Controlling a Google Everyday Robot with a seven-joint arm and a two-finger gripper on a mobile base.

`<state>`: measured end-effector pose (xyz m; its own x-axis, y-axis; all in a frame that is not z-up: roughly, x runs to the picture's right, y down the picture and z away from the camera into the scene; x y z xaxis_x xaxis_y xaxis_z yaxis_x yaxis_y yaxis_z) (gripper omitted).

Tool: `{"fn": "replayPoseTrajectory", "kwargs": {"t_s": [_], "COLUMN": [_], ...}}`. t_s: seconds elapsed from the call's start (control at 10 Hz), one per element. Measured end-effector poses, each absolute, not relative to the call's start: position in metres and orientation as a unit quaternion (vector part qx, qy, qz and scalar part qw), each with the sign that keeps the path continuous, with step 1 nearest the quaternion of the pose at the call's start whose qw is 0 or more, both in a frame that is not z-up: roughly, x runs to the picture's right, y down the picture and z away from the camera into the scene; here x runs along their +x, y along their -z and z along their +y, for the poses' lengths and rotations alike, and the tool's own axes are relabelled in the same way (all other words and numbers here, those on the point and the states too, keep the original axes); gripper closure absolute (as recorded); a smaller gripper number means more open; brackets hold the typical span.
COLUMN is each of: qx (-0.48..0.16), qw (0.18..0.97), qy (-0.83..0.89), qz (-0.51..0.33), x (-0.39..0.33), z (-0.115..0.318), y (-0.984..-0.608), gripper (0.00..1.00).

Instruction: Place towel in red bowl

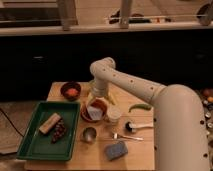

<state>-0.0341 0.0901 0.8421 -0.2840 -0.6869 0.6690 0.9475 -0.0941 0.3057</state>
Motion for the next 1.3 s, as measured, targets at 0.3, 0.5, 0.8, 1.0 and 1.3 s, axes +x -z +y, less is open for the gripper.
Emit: {"fn": "replayPoseTrajectory", "kwargs": {"t_s": [0.3, 0.5, 0.8, 1.0, 1.3], "qx": [-0.174, -0.169, -0.168, -0.168, -0.168], "qw": [0.569, 0.567, 0.567, 0.567, 0.567], "qy": [0.722, 0.726, 0.727, 0.727, 0.726], "qz": [-0.354, -0.350, -0.350, -0.350, -0.350], "x": [-0.0337, -0.0339, -0.0346, -0.0346, -0.0340], "z": [0.0852, 0.0812, 0.0807, 0.0807, 0.0808], "y": [-0.8412, -0.8405, -0.8403, -0.8403, -0.8404], "gripper": [0.20, 0.20, 0.20, 0.20, 0.20]}}
